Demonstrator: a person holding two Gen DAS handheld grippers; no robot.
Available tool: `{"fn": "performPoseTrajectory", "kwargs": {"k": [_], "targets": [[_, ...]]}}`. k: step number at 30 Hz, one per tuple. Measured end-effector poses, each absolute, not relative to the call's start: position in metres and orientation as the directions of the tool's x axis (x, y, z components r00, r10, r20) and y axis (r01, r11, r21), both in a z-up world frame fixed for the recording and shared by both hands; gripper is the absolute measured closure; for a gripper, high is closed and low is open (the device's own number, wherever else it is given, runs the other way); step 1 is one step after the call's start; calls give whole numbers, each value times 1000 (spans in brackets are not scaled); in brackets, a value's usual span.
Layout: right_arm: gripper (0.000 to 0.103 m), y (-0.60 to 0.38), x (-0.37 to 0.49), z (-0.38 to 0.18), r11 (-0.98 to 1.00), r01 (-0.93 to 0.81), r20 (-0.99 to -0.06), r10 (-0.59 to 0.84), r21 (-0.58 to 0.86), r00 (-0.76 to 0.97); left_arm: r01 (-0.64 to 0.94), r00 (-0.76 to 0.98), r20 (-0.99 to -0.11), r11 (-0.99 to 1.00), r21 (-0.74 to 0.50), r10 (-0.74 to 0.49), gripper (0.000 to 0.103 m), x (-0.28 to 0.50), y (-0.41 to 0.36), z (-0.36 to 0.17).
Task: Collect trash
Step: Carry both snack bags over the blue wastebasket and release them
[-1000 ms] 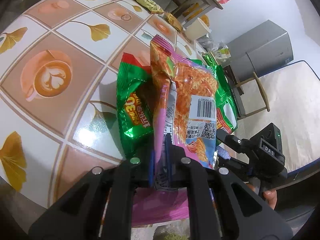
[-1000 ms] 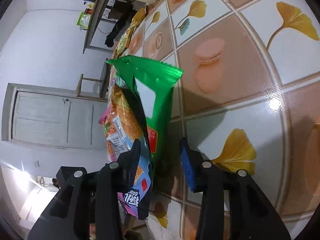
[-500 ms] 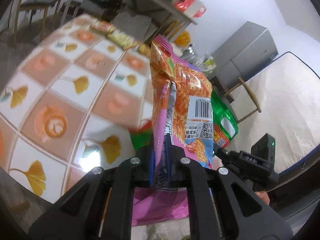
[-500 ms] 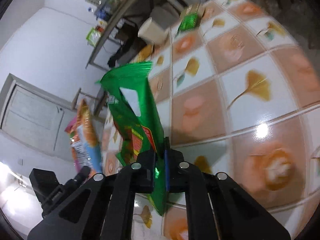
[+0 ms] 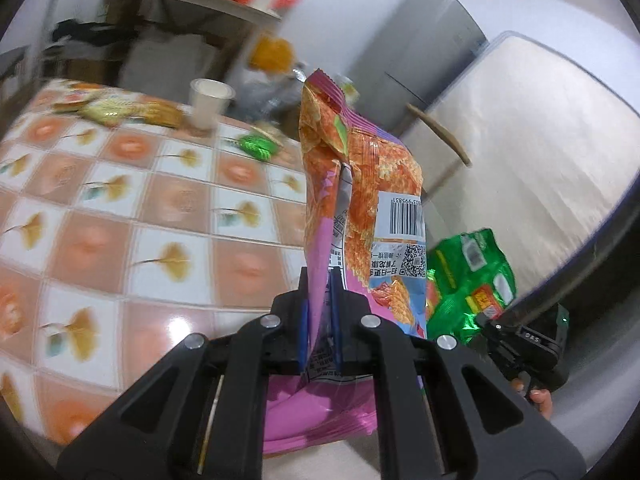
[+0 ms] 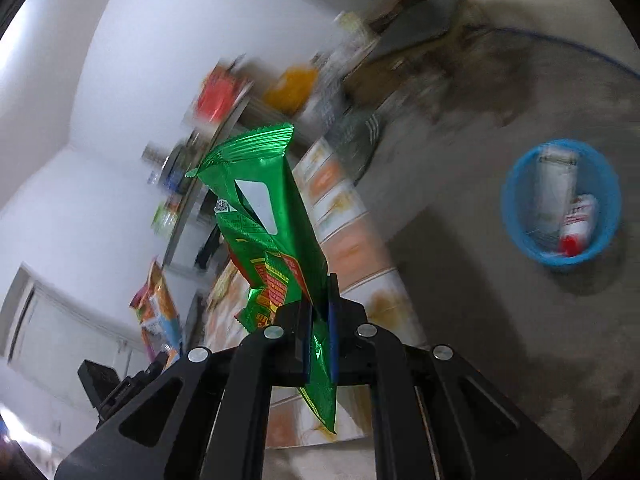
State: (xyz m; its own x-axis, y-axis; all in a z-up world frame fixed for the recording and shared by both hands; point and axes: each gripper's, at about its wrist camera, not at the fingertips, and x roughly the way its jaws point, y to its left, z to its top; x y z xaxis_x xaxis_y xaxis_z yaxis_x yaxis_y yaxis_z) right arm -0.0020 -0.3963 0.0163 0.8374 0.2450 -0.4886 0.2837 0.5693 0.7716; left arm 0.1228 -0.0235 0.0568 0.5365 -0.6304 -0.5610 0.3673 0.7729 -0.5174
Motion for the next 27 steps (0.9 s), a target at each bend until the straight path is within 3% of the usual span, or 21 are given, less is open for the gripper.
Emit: {"fn": "performPoseTrajectory", "kwargs": {"k": [6, 10, 20, 27], "targets": [[96, -488, -99, -4, 444, 484, -529, -26, 754, 848, 490, 429, -593, 727, -481, -682, 95, 142, -123, 52], [96, -528, -142, -31, 339, 564, -559, -123, 753, 820, 540, 343, -629, 694, -475, -698, 95, 153, -188, 47], [96, -558, -93, -132, 212, 667, -680, -15, 714, 733, 571, 125, -783, 690, -445, -609, 95, 179, -343, -29], [94, -590, -24, -191, 166, 687, -703, 54, 707, 710, 520, 10, -836, 717, -464, -549, 95, 212, -418, -97]]}}
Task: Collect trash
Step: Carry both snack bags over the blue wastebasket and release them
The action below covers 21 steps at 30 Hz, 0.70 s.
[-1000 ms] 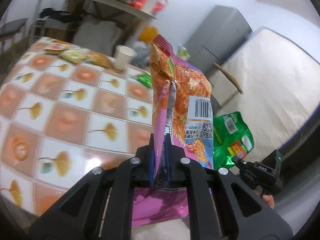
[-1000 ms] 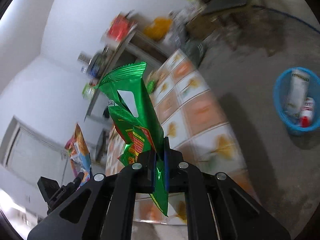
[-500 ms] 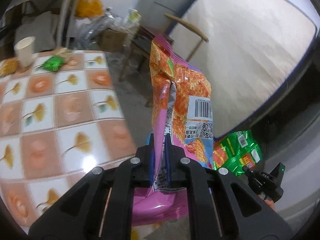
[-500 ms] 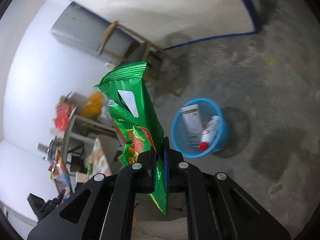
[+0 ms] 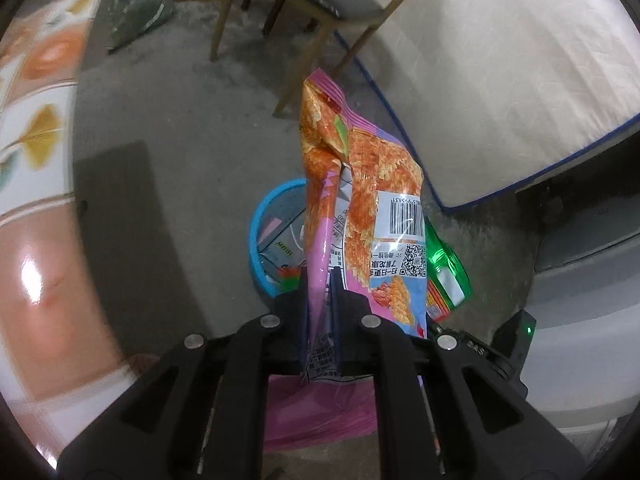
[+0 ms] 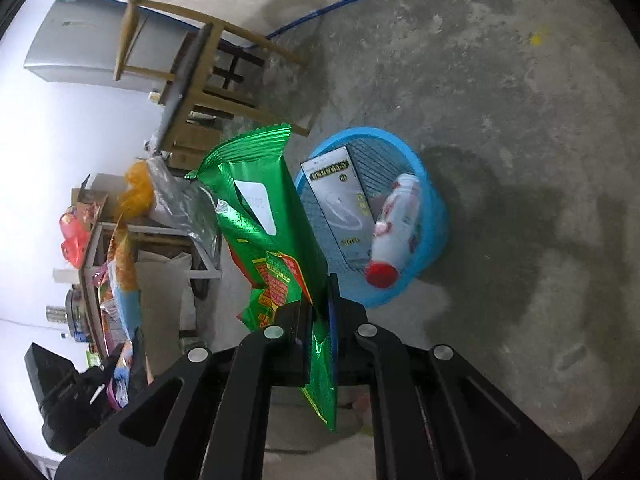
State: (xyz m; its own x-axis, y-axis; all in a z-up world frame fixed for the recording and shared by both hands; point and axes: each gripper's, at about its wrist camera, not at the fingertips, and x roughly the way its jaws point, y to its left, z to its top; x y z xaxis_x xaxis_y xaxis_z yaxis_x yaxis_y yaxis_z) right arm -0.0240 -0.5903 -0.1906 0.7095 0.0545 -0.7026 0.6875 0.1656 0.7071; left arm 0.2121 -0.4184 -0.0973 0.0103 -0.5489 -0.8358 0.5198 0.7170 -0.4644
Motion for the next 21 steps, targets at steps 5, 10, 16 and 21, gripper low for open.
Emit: {"fn": "performPoseTrajectory", "kwargs": {"k": [5, 10, 16, 21], "targets": [[38, -625, 14, -245, 127, 729, -738, 44, 672, 673, 505, -94, -896, 755, -419, -434, 52, 230, -474, -163], [34, -635, 2, -294, 28, 792, -793, 24, 610, 609, 452, -152, -884, 765, -460, -442, 48, 228, -480, -186], [34, -625, -43, -288, 22, 800, -799, -20, 600, 600, 504, -77, -869, 733, -457, -489, 42, 228, -453, -139], [34, -604, -62, -223, 175, 785, -788, -67, 594, 612, 599, 13, -829, 668, -441, -559, 30, 202, -413, -64]]}}
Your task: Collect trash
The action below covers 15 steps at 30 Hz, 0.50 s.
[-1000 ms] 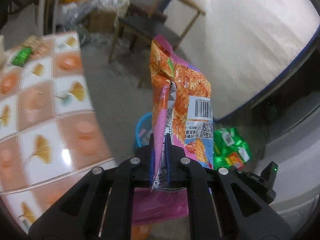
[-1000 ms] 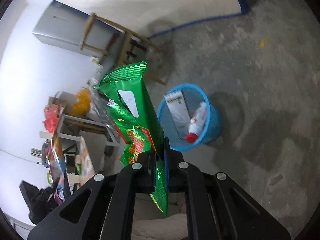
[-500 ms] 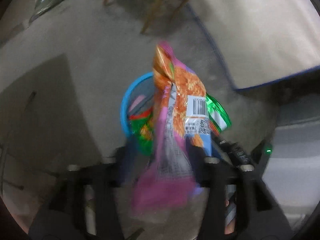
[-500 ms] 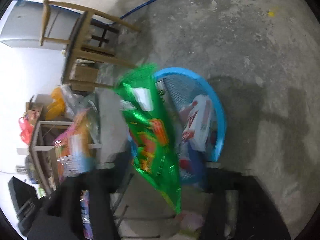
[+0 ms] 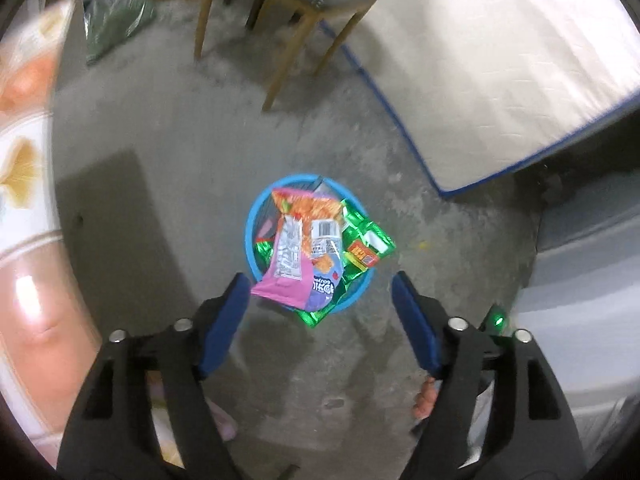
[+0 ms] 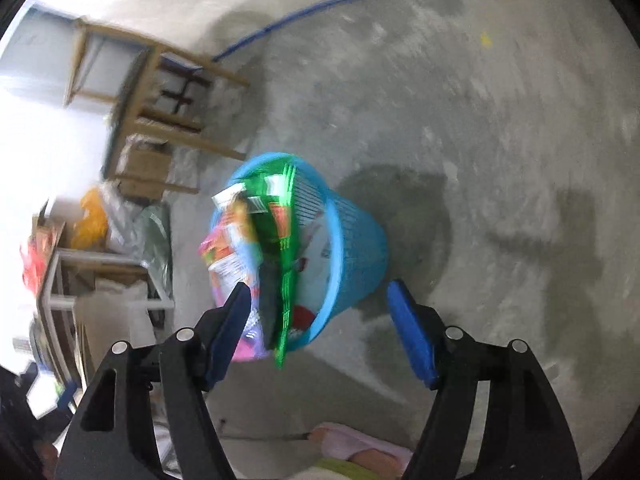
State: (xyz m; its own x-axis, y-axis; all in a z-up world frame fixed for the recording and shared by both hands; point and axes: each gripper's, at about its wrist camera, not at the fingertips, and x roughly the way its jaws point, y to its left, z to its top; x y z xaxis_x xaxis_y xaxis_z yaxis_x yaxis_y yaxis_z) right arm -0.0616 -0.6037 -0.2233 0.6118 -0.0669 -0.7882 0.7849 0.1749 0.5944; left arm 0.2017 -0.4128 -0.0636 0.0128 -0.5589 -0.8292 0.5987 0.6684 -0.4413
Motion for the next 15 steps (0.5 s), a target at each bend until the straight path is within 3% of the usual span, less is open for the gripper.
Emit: {"fn": "performPoseTrajectory", "kwargs": {"k": [4, 9, 12, 15], "targets": [[32, -570, -56, -144, 416, 719, -750, -121, 557, 650, 634, 149, -788, 669, -388, -598, 23, 174, -355, -9], [16, -507, -43, -41, 679, 574, -648, -189, 456, 738, 615, 345, -710, 719, -323, -614, 15, 130, -264, 42], [8, -460, -42, 16, 787, 472, -560, -199, 398, 804, 556, 467, -678, 785, -274, -568, 12, 105, -217, 59], [7, -411, -46, 54, 843, 449, -483, -273, 297, 832, 459, 597, -640, 861, -221, -483, 10, 81, -173, 72]]}}
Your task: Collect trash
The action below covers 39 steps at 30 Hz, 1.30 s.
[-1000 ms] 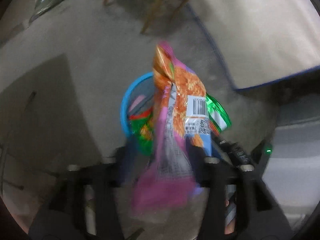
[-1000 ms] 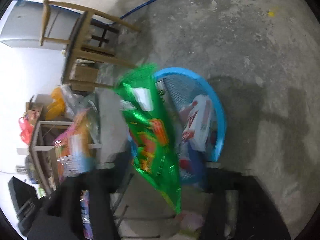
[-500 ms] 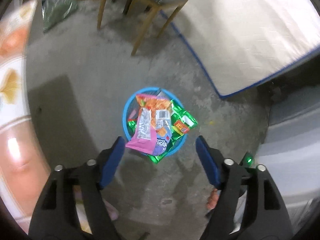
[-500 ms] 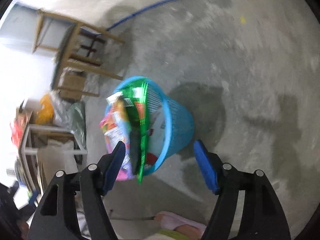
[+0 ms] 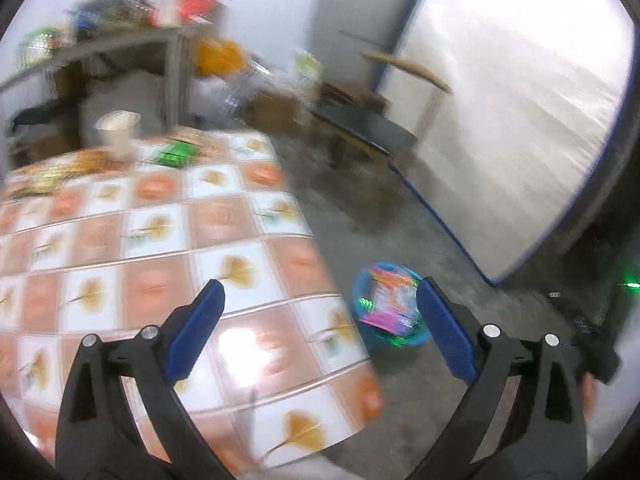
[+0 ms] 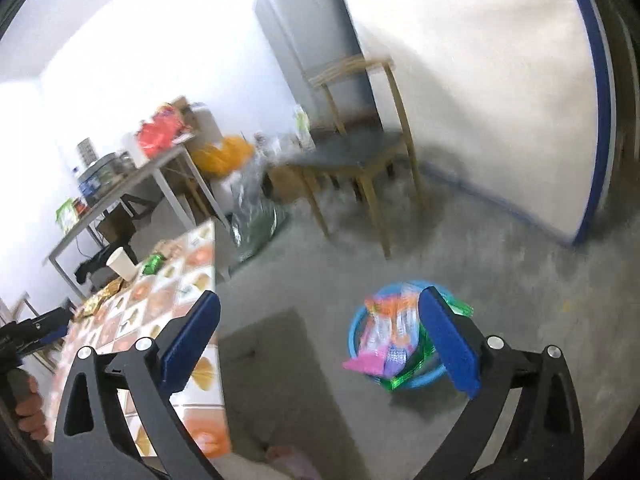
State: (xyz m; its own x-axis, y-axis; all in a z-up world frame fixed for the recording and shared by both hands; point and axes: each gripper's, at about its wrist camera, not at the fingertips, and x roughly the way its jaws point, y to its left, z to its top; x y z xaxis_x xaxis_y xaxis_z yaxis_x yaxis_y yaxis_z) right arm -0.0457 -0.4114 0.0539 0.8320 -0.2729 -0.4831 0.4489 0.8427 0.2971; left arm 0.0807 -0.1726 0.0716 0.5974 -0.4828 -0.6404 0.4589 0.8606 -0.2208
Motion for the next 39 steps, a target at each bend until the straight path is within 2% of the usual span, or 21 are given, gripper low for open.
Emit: {"fn": "performPoseTrajectory", "kwargs": {"k": [3, 5, 7, 11, 17, 21, 25, 29, 39], "targets": [[7, -356, -48, 76, 869, 458, -447, -340, 187, 828, 381, 646, -634, 900, -213, -424, 9, 56, -136, 80], [7, -328, -48, 85, 892, 422, -447, -316, 159, 837, 372, 651, -625, 899, -232, -431, 9, 38, -117, 82], [7, -293, -51, 88, 920, 366, -452, -268, 144, 851, 341, 688, -615, 920, -195, -385, 9, 20, -104, 82], [7, -250, -50, 76, 921, 388, -497, -319, 40, 807, 135, 810, -566, 988, -72, -152, 9, -3, -87, 66], [7, -222, -45, 50, 917, 394, -617, -347, -65, 706, 42, 739, -673, 999, 0, -31, 9, -2, -71, 32], [7, -220, -40, 26, 915, 386, -675, -358, -116, 645, 46, 661, -750, 999, 3, -28, 9, 5, -69, 5], [7, -224, -36, 2, 909, 403, -735, -347, -110, 582, 36, 613, -790, 999, 19, -7, 9, 5, -69, -16], [7, -224, -35, -9, 904, 410, -755, -354, -123, 553, 58, 613, -790, 996, 66, 17, 9, 4, -74, -21], [7, -230, -34, -5, 897, 416, -752, -377, -150, 541, 68, 624, -781, 995, 72, 14, 9, 4, -79, -13]]}}
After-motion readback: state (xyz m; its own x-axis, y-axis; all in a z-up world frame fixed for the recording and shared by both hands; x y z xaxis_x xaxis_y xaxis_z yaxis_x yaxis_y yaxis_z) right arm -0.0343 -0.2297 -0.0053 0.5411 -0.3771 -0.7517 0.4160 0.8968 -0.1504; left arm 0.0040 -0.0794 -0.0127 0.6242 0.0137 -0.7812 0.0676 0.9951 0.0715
